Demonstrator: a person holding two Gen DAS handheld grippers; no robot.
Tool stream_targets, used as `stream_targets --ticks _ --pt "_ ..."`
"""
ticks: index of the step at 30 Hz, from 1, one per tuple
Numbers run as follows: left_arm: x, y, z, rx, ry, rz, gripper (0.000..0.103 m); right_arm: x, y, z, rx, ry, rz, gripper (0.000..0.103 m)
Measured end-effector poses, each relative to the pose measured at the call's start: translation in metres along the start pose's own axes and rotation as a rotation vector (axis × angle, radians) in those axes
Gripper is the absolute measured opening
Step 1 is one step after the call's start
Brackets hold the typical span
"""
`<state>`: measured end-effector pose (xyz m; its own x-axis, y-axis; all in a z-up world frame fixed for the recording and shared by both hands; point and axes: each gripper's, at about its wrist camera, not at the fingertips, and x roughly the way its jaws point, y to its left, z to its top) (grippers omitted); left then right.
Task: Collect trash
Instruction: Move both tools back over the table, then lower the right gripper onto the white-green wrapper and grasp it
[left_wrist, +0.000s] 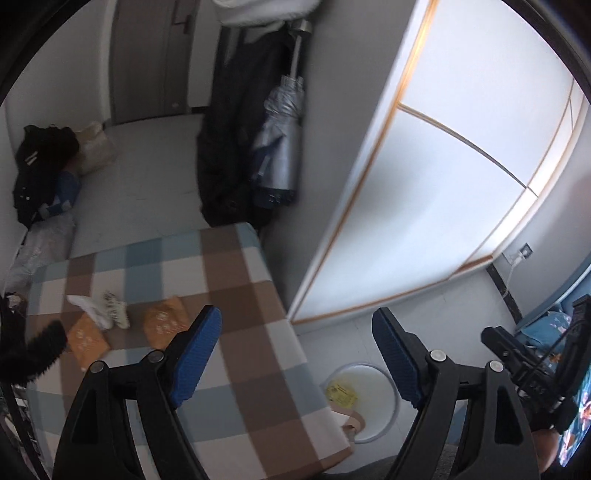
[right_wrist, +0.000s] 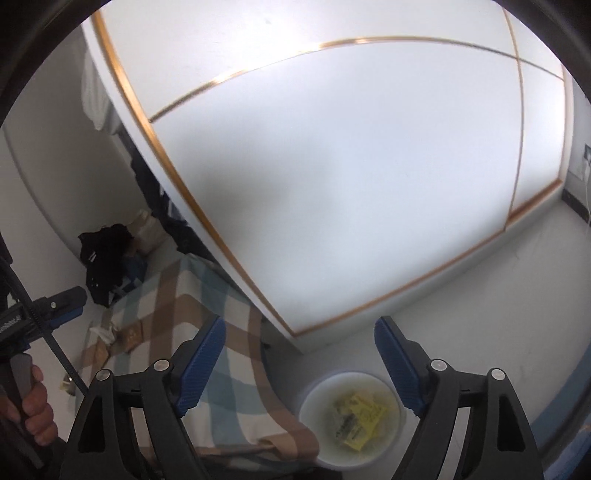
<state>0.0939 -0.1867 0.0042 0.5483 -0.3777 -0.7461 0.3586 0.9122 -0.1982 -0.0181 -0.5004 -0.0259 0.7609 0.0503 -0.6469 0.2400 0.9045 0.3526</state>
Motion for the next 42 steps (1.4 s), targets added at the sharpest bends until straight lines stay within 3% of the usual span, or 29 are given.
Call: stream_targets --ticks 9,16,23,27,31,35,42 --pt "-0.041 0.098 0.006 -0.122 -0.107 0.162 0.083 -0.005 0.115 0.012 -0.170 -0.042 0.163 0.084" --pt "-0.063 0.150 0.003 -0.174 -0.155 0.272 0.090 0.027 0.202 0.008 -0.258 -0.004 0.285 0.084" --pt "-0.064 0.195 -0.005 -0.213 -0.197 0.302 0.091 0.064 0.265 -0.001 -0.345 0.048 0.364 0.084" --pt "-0.059 0.219 -0.014 -0.262 -0.194 0.299 0.091 0.092 0.288 -0.012 -0.381 0.104 0.382 0.084" --pt "-0.059 0.233 -0.015 -0.255 -0.167 0.343 0.091 0.121 0.304 -0.023 -0.401 0.169 0.388 0.083" --pt "-0.067 0.243 -0.011 -0.258 -0.207 0.362 0.091 0.147 0.312 -0.033 -0.393 0.227 0.401 0.080" --pt "-0.059 0.261 -0.005 -0.317 -0.176 0.324 0.091 0.181 0.323 -0.041 -0.422 0.286 0.399 0.077"
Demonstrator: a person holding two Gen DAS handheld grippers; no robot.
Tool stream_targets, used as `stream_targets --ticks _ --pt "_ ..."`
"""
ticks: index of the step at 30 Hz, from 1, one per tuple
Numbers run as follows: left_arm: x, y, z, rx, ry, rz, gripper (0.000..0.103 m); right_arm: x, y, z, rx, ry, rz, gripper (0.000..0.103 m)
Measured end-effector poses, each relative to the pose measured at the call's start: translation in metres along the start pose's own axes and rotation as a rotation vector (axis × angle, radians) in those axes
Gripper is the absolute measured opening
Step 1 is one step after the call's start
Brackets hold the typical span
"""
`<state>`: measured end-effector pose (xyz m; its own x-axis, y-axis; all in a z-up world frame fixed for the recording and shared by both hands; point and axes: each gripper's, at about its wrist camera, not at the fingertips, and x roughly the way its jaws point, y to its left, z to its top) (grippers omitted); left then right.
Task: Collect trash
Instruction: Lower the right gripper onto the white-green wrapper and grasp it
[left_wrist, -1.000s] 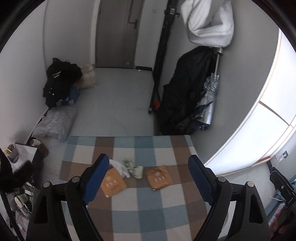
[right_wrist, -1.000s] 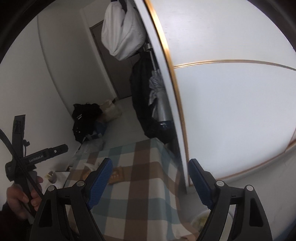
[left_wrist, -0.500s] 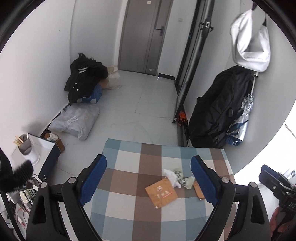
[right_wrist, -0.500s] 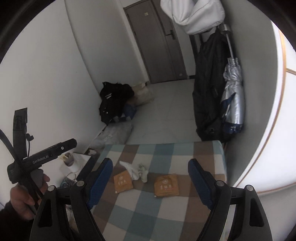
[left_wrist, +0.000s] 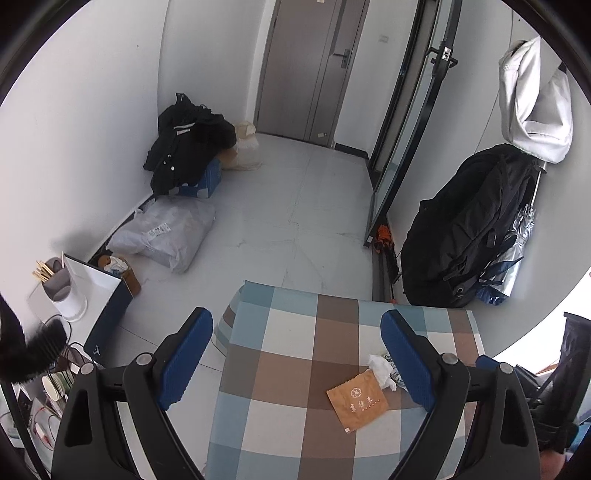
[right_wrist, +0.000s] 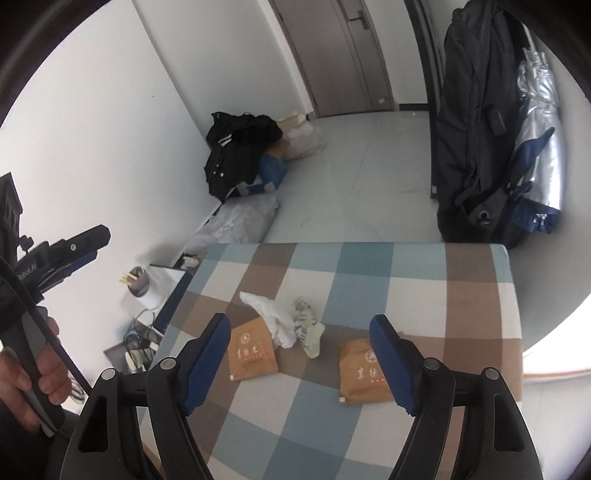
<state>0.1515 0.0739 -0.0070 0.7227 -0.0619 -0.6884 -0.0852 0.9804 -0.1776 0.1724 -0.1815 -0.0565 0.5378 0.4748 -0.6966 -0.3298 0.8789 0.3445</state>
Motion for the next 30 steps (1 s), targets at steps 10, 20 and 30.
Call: stream_targets --ticks 10,20,30 --pt "0.017 0.003 0.006 -0.065 0.040 0.018 0.090 0.042 -0.011 -0.004 0.012 0.078 0.037 0.065" --pt "0.034 0.005 0.009 -0.129 0.100 0.005 0.091 0.066 -0.021 -0.011 0.055 0.167 0.076 0.044" --pt "0.047 0.002 0.011 -0.149 0.150 0.005 0.091 0.076 -0.029 -0.010 0.085 0.201 0.088 0.012"
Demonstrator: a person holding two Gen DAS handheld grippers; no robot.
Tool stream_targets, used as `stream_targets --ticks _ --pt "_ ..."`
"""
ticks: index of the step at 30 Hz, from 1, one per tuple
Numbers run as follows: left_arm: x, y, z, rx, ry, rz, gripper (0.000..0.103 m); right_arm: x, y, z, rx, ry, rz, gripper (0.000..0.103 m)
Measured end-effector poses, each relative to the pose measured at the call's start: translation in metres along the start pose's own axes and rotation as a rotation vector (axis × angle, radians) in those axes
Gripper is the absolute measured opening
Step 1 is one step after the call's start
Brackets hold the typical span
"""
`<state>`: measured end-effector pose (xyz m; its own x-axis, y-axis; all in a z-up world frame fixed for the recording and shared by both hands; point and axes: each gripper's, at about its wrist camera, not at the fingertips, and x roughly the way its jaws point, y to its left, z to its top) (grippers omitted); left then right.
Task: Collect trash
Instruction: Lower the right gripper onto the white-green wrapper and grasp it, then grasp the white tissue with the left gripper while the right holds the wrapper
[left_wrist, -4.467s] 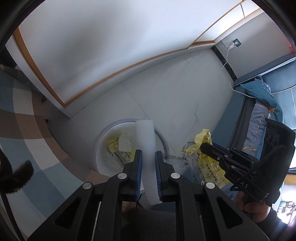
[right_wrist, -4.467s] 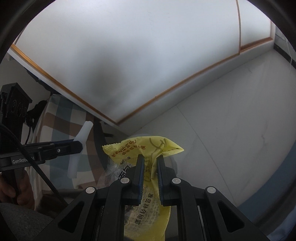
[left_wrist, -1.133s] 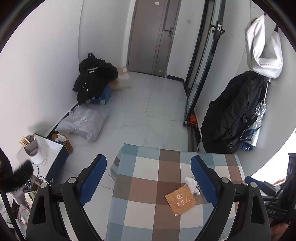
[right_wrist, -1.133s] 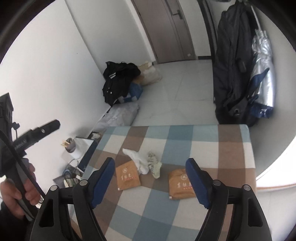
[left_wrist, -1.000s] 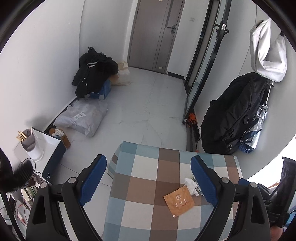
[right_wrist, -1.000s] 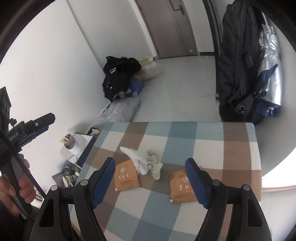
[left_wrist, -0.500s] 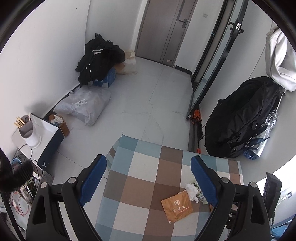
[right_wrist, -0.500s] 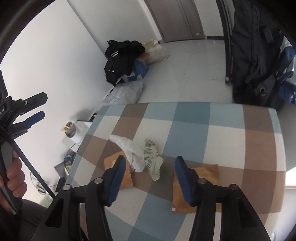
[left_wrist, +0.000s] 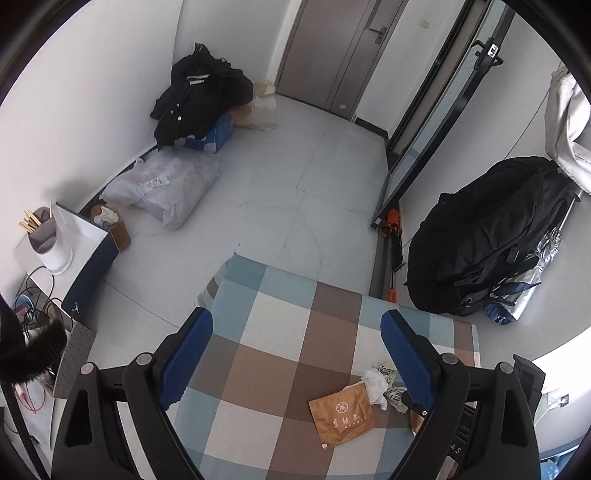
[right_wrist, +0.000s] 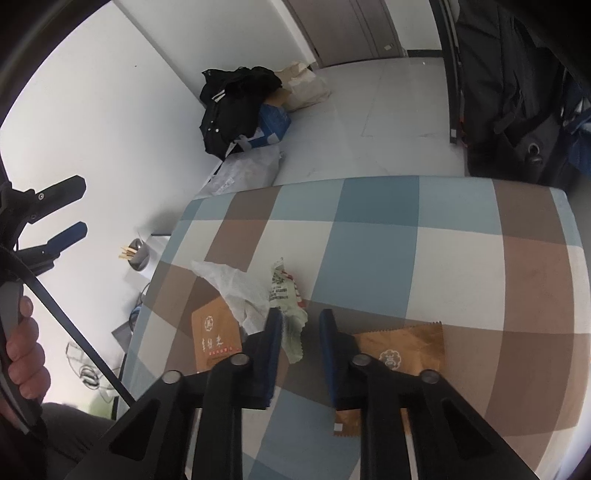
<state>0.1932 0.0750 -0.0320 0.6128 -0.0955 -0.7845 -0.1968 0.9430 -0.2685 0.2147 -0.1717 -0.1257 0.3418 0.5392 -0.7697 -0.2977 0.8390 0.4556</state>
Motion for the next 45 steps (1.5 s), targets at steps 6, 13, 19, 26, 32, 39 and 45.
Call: stream_targets --ticks 6,13,19,26,32,39,45 --pt "0.016 -0.009 -0.004 0.018 0.063 -0.008 0.090 -0.006 0.006 -0.001 -0.012 -0.013 0.032 0.004" --pt "0.025 -0.018 -0.007 0.016 0.124 -0.079 0.090 -0.025 0.004 -0.001 -0.012 -0.062 0.044 0.003" --pt "0.028 -0.045 -0.008 0.127 0.157 -0.162 0.090 -0.050 -0.011 -0.002 -0.001 -0.119 0.036 0.003" --pt "0.050 -0.084 -0.018 0.350 0.301 -0.138 0.090 -0.071 -0.040 0.000 0.076 -0.154 -0.003 0.003" --pt "0.075 -0.118 -0.032 0.490 0.402 -0.104 0.090 -0.091 -0.047 -0.006 0.098 -0.178 -0.014 0.001" --pt "0.112 -0.127 -0.061 0.629 0.494 0.003 0.090 -0.103 -0.052 -0.018 0.074 -0.178 0.006 0.001" --pt "0.116 -0.118 -0.065 0.621 0.535 -0.025 0.057 -0.112 -0.069 -0.020 0.145 -0.191 0.017 0.004"
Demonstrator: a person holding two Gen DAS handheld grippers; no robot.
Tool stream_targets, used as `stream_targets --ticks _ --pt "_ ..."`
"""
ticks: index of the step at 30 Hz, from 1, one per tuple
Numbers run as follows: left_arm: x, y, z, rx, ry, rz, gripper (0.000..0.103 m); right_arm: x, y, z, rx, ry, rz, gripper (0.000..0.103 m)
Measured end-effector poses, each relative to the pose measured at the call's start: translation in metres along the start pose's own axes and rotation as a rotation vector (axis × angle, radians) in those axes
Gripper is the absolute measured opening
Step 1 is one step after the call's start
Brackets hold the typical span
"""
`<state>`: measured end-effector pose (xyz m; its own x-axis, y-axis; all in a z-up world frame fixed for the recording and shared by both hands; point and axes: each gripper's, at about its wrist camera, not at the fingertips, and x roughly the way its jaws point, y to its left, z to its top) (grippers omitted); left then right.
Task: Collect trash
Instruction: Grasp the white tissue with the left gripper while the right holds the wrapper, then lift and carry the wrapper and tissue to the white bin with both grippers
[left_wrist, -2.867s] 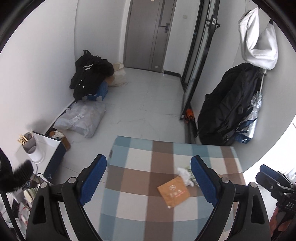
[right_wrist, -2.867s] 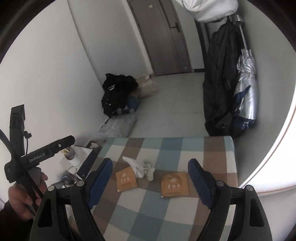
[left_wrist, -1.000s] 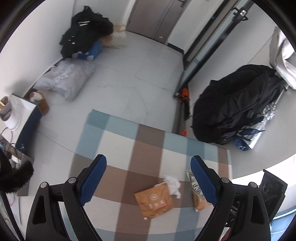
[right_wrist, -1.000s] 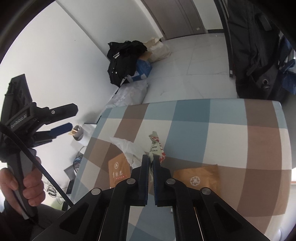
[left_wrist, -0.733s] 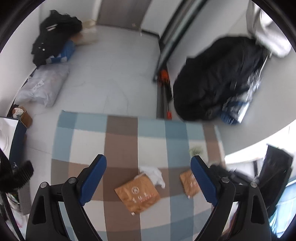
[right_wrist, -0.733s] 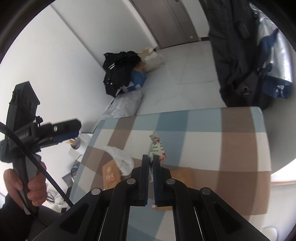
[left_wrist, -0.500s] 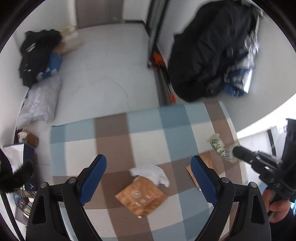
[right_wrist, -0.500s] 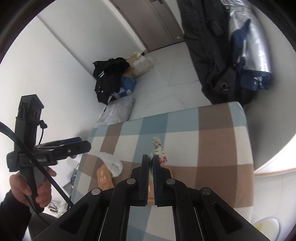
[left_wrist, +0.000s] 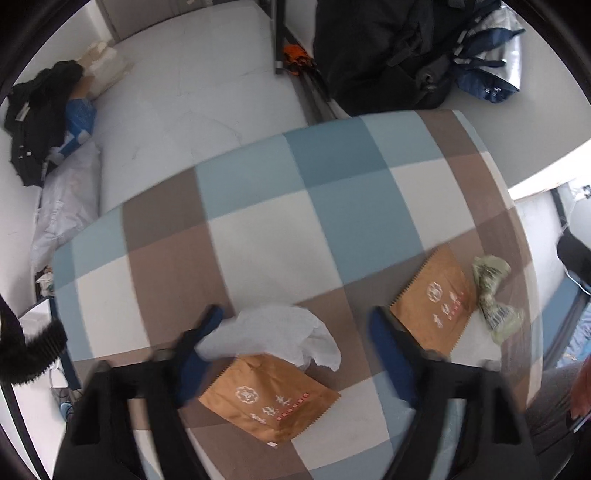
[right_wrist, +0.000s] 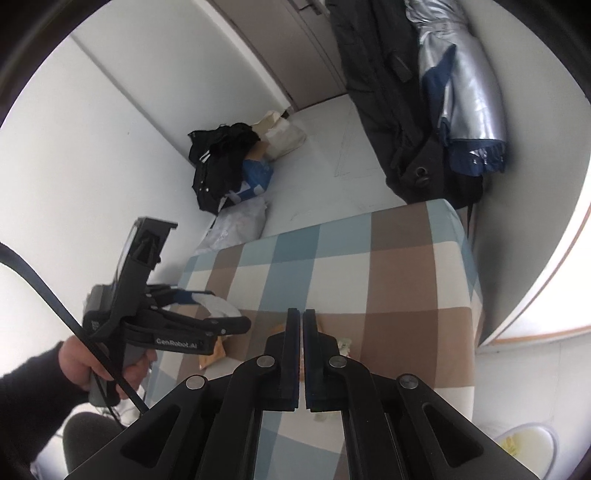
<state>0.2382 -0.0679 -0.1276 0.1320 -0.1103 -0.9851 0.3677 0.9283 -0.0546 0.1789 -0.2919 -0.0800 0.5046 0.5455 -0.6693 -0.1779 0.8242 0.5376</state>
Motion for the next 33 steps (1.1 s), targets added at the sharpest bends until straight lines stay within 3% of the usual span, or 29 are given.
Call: stream_targets --ticks 1,6,11,17,24,26,33 --pt "-0.002 0.000 0.000 0.016 -0.004 0.015 0.056 0.001 -0.002 0.001 0.009 0.004 -0.005 0.004" --pt "-0.003 -0.018 -0.004 0.107 0.007 0.067 0.024 0.006 -0.005 0.001 0.029 0.031 -0.011 0.004" --pt "-0.009 -0.015 -0.008 0.097 -0.016 0.070 0.013 0.008 -0.004 0.002 0.027 0.033 -0.017 0.004" --pt "-0.042 -0.003 -0.010 -0.010 -0.151 -0.002 0.012 0.006 -0.009 0.003 0.047 0.034 -0.038 0.005" --pt "-0.080 0.007 -0.008 -0.180 -0.318 -0.179 0.012 0.018 -0.016 -0.006 0.082 0.085 -0.086 0.025" --pt "-0.088 0.005 -0.014 -0.192 -0.345 -0.215 0.012 0.022 -0.015 -0.011 0.069 0.103 -0.097 0.031" --pt "-0.104 0.008 -0.041 -0.227 -0.403 -0.261 0.012 0.047 -0.004 -0.028 -0.013 0.197 -0.186 0.033"
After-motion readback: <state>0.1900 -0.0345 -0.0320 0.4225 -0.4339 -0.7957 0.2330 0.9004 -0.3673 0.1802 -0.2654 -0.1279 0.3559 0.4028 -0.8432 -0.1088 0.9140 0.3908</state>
